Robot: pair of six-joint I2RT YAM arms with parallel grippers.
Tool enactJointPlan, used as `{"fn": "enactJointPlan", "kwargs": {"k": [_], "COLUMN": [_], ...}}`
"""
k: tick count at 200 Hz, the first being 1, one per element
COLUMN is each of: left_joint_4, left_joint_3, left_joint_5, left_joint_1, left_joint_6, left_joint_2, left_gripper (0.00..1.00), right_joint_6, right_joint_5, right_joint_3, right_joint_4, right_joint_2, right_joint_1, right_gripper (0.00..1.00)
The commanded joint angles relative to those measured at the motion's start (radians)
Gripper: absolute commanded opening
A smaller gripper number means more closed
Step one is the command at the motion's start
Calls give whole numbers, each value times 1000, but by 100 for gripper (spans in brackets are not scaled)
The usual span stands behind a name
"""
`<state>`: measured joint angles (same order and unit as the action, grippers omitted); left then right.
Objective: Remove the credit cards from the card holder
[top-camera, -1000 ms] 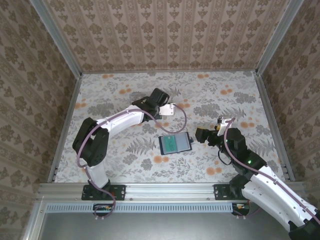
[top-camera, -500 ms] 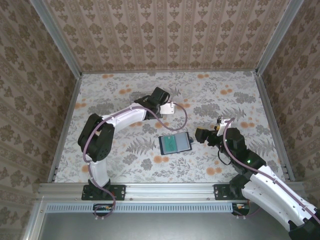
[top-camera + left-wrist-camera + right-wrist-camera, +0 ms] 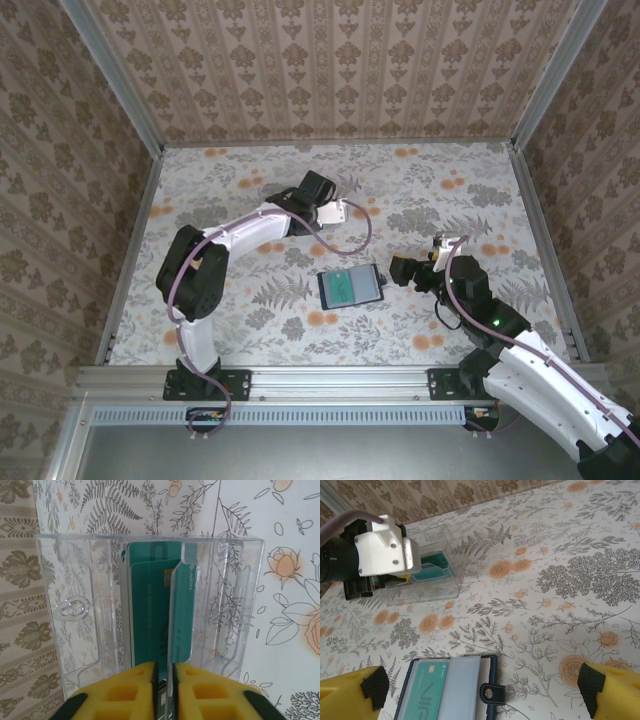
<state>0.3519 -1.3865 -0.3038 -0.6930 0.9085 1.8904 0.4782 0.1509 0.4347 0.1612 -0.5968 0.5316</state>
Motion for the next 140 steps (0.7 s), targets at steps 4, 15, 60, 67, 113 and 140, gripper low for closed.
{"fn": "enactJointPlan", "kwargs": {"k": [4,15,60,67,113,140], "left_joint_4": [13,15,8,11,31,38], "left_joint_3": [-46,-56,-85,-89,-90,-73], "left_joint_5": [-11,-16,-39,-38,-10,15], "left_joint_1": [13,14,26,28,30,30], "left_joint_6": [-23,-23,-24,-27,-66,-123], "left_joint_2": [30,39,56,55,24,-33], "left_gripper": [23,25,29,29,31,34], "right_joint_6": [12,11,10,10,10,10], "right_joint_5": [16,14,15,14,15,14], "right_joint_3": [-13,-13,-12,-13,-17,-17], "right_joint_4": [-21,-21,-22,-23,-28,-32], "right_joint_2": [3,2,2,2,1,-3], "right_joint_1": [-5,-5,-5,-5,-5,-5], "right_gripper": [100,100,100,100,100,100]}}
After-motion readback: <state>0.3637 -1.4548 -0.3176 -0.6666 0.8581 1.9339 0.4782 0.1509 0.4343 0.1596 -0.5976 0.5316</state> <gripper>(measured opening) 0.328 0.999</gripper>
